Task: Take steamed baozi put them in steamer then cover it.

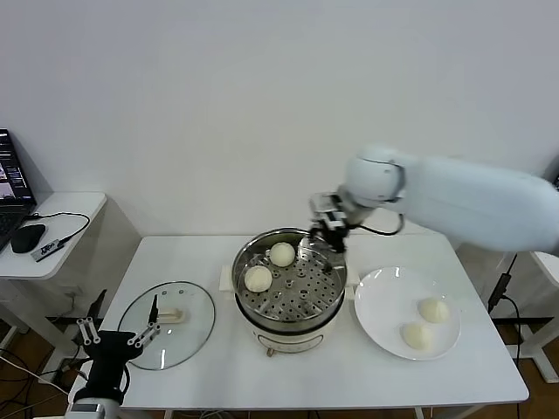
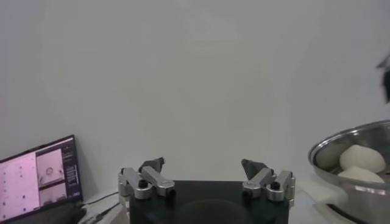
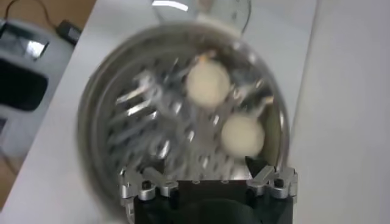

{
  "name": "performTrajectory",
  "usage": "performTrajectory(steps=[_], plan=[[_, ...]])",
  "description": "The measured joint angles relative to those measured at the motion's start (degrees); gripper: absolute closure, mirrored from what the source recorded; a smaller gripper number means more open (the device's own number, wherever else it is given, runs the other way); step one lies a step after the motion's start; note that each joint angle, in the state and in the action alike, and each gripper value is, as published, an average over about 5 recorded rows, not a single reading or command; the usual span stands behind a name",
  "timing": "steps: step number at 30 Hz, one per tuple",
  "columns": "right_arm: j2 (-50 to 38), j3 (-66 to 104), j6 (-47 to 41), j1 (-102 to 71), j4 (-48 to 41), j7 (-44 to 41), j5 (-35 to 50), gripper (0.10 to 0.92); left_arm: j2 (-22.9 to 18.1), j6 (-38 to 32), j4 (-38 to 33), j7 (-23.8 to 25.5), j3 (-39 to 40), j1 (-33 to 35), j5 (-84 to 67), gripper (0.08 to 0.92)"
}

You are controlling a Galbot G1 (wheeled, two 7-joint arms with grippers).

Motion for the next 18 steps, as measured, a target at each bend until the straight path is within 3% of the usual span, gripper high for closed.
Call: performTrajectory(steps=[9, 18], plan=[[-14.5, 2.6, 4.2, -5.6, 4.1, -2.0, -8.4, 0.203, -0.1, 0.0, 0.7, 0.0, 0.9, 0.1, 0.5, 0.177], [-23.6, 14.5, 6.6, -23.9, 4.8, -1.8, -17.5, 0.203, -0.6, 0.0, 0.7, 0.0, 1.4, 0.5, 1.5, 0.177]])
